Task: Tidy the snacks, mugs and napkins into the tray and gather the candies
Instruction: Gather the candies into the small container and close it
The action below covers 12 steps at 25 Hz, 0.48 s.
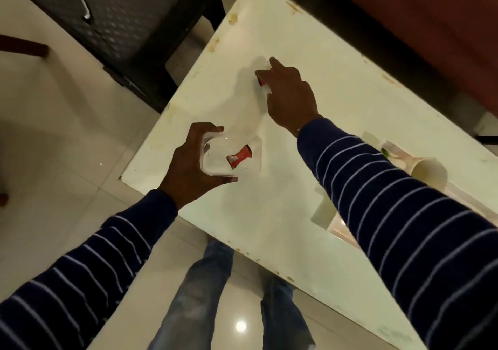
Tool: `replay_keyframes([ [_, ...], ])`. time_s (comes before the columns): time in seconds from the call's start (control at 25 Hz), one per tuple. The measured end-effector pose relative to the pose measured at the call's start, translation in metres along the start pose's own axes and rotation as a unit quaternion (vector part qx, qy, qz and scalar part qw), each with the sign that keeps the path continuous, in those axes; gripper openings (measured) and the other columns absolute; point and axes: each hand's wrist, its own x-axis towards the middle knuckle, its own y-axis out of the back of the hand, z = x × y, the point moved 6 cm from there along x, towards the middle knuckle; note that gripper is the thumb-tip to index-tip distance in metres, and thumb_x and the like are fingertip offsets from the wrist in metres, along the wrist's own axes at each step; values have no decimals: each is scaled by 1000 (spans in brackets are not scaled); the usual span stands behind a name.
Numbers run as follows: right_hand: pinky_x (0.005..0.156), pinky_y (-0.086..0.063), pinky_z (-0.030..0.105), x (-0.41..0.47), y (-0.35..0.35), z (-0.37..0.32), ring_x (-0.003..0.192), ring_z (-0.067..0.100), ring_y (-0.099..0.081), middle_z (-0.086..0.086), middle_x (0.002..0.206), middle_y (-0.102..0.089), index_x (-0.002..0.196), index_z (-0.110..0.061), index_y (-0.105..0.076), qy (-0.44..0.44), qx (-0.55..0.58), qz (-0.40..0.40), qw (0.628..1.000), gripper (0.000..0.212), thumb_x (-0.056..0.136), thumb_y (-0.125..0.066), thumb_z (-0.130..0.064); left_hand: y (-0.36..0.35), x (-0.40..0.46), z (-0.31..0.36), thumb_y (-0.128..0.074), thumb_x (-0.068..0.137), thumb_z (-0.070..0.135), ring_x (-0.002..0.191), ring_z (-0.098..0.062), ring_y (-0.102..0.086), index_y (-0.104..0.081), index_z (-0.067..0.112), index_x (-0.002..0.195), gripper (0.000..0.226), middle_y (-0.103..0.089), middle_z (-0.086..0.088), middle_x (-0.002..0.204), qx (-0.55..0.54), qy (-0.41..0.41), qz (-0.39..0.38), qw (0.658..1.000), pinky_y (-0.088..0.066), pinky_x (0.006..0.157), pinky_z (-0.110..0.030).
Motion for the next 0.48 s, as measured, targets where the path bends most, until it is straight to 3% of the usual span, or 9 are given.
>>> replay_keyframes([
  [0.12, 89, -48, 41, 3, -3, 4, 115, 30, -53, 3, 128, -60, 121, -22, -62, -9, -36, 31, 999, 32, 95, -50, -7, -2, 7, -2, -95, 54, 41, 115, 12, -49, -48, 14, 129, 92, -35, 47, 124, 6, 4, 0, 1000, -44, 91, -5],
  [0.24, 82, -49, 39, -4, -5, 7, 104, 27, -55, 3, 111, -64, 115, -19, -64, -20, -62, 45, 997, 24, 99, -49, -10, -7, 9, -5, -93, 54, 43, 111, 16, -48, -48, 15, 129, 92, -34, 48, 123, 10, 9, -10, 1000, -42, 85, 0],
  [0.36, 84, -48, 39, -28, 7, 9, 105, 26, -56, 5, 107, -68, 116, -15, -66, -52, 34, 71, 996, 23, 102, -49, -22, -14, 5, -2, -88, 53, 53, 111, 16, -50, -47, 15, 130, 95, -38, 48, 122, -9, 22, -24, 999, -44, 82, -1],
  [0.48, 79, -45, 32, -86, 33, -11, 94, 23, -57, 5, 96, -68, 112, -14, -70, -36, 154, 174, 972, 21, 98, -57, -22, -22, -4, 10, -89, 52, 54, 113, 16, -50, -47, 17, 131, 96, -39, 47, 125, -13, 22, -34, 999, -43, 83, -1],
])
